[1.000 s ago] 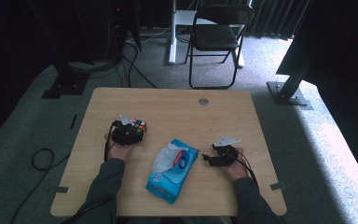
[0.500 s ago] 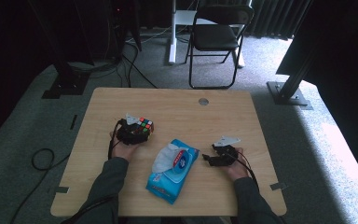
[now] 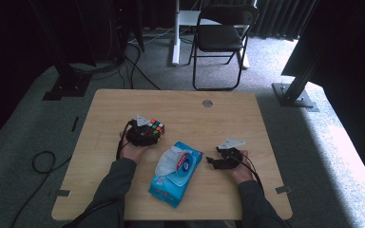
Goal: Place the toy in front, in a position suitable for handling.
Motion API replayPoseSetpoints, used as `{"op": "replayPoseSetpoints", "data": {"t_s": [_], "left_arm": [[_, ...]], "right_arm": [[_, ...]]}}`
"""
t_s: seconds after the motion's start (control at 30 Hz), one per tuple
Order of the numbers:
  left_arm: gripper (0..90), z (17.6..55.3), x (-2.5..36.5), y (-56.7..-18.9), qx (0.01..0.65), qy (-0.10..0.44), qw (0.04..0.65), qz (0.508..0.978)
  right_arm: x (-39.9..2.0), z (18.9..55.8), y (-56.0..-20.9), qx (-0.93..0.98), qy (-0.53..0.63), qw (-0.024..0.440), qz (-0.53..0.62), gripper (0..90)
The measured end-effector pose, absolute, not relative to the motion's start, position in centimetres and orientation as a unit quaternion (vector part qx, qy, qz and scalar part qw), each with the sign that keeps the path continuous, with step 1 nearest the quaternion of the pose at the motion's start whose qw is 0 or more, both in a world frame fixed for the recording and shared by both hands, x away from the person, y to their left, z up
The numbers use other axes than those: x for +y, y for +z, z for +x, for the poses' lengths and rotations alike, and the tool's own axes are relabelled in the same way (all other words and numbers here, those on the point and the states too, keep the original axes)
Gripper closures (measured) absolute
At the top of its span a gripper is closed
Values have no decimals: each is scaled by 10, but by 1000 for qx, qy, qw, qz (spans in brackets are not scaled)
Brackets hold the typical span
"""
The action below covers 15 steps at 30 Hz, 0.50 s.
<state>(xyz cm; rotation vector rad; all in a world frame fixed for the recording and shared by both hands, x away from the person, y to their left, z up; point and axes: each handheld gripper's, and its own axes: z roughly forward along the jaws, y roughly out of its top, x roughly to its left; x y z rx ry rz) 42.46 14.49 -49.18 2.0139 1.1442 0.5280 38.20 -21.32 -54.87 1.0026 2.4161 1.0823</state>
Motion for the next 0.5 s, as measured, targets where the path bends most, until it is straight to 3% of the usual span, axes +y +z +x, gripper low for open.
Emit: {"op": "replayPoseSetpoints", "data": {"t_s": [0.5], "left_arm": [[343,429,122,-489,401,191,385,809]], "right_arm": [[-213,382,-549,843,378,155,350,320]]}}
